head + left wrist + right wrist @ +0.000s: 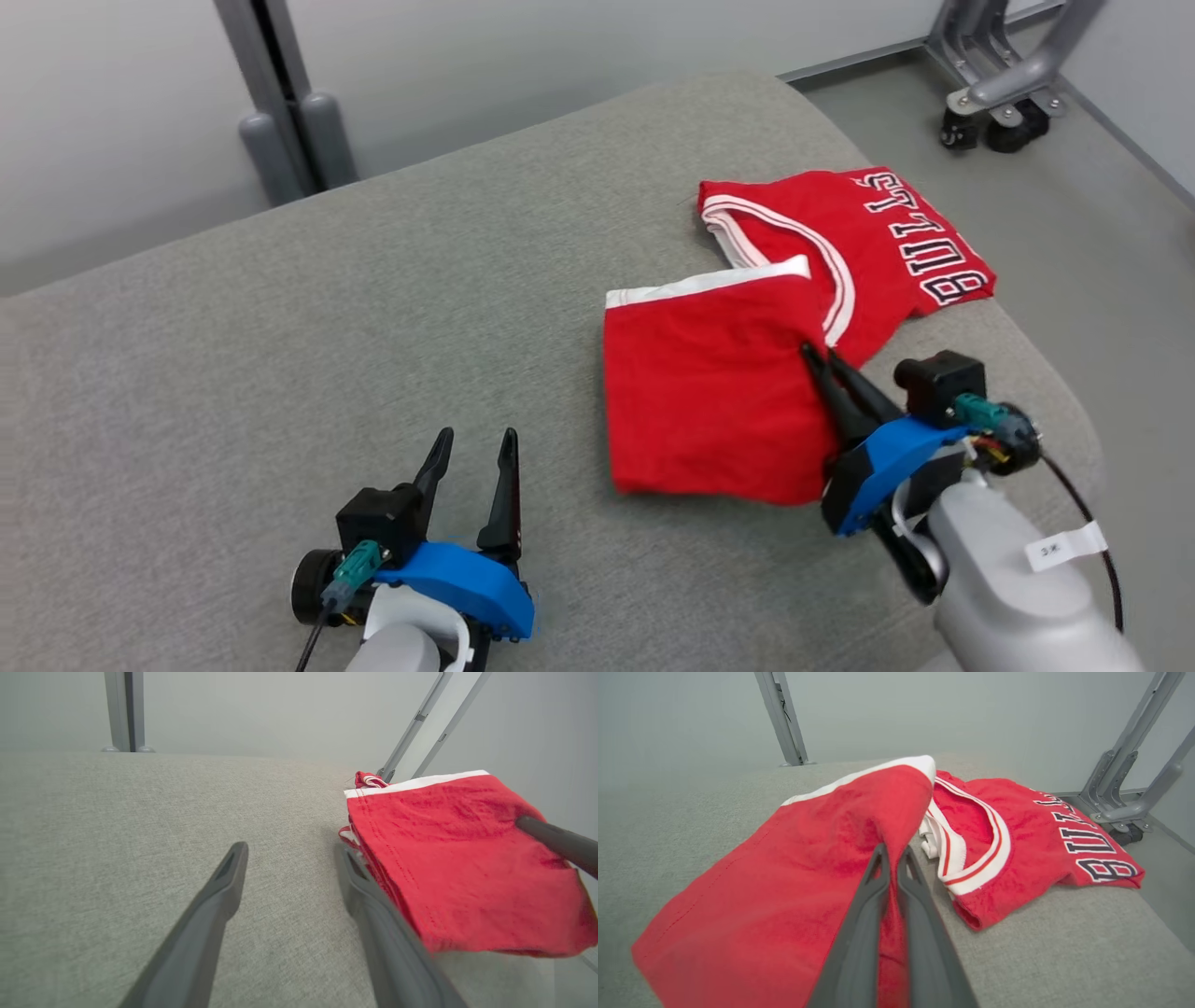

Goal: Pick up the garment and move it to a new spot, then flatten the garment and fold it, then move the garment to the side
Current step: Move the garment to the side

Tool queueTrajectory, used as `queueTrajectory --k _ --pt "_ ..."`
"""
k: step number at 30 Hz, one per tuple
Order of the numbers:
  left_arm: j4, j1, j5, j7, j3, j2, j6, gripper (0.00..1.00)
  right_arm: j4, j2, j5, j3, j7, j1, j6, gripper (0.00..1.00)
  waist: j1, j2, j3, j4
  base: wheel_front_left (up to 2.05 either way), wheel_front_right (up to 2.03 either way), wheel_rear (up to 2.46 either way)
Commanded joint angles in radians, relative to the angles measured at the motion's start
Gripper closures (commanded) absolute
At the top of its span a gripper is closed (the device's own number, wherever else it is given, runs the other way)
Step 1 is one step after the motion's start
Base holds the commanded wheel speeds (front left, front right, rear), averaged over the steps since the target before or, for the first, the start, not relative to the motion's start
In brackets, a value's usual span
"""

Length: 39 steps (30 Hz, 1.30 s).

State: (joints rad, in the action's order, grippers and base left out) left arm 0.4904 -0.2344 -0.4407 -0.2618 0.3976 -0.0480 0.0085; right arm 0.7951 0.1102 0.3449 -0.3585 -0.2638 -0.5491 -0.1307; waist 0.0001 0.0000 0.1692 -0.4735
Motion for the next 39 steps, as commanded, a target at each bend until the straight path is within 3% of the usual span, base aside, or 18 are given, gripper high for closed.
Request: queueTrajectory --k 1,11,20,21,22,24,27,30,39 --pt "0.013 -0.02 0.011 -0.004 0.007 -0.004 -0.009 0.0 0.012 0.031 -0.03 0.002 0.0 -0.037 0.0 1.0 -0.0001 0.0 0.039 0.054 0.0 0.0 0.0" --pt "0.049 -0.061 0.041 -0.004 0.034 -0.003 -0.019 0.0 0.162 0.255 -0.194 0.115 0.0 -0.228 0.0 1.0 -0.0001 0.0 0.13 0.247 0.0 0.0 0.0" --pt "0.044 -0.082 0.061 -0.003 0.025 -0.003 -0.009 0.0 0.31 0.41 -0.338 0.317 0.0 -0.309 0.0 1.0 -0.0001 0.0 0.186 0.341 0.0 0.0 0.0" --pt "0.047 -0.082 0.066 -0.002 0.019 -0.004 -0.008 0.0 0.315 0.439 -0.383 0.387 0.0 -0.313 0.0 0.35 -0.0001 0.0 0.193 0.352 0.0 0.0 0.0" --pt "0.047 -0.08 0.068 -0.002 0.015 -0.007 -0.008 0.0 0.324 0.447 -0.408 0.429 0.0 -0.31 0.0 0.0 -0.0001 0.0 0.195 0.356 0.0 0.0 0.0" --pt "0.046 -0.08 0.074 -0.001 0.005 -0.008 -0.003 0.0 0.299 0.449 -0.454 0.518 0.0 -0.305 0.0 0.0 -0.0001 0.0 0.197 0.36 0.0 0.0 0.0" --pt "0.035 -0.071 0.082 -0.001 -0.013 -0.009 0.004 0.0 0.227 0.411 -0.527 0.655 0.0 -0.279 0.0 0.0 -0.0001 0.0 0.192 0.361 0.0 0.0 0.0" --pt "0.015 -0.057 0.085 -0.001 -0.036 -0.006 0.01 0.0 0.136 0.315 -0.539 0.732 0.0 -0.259 0.0 0.0 -0.0001 0.0 0.177 0.359 0.0 0.0 0.0" --pt "-0.036 -0.022 0.118 -0.002 -0.108 -0.003 0.043 0.0 -0.135 0.033 -0.405 0.584 0.0 -0.116 0.0 0.0 -0.0001 0.0 0.104 0.373 0.0 0.0 0.0"
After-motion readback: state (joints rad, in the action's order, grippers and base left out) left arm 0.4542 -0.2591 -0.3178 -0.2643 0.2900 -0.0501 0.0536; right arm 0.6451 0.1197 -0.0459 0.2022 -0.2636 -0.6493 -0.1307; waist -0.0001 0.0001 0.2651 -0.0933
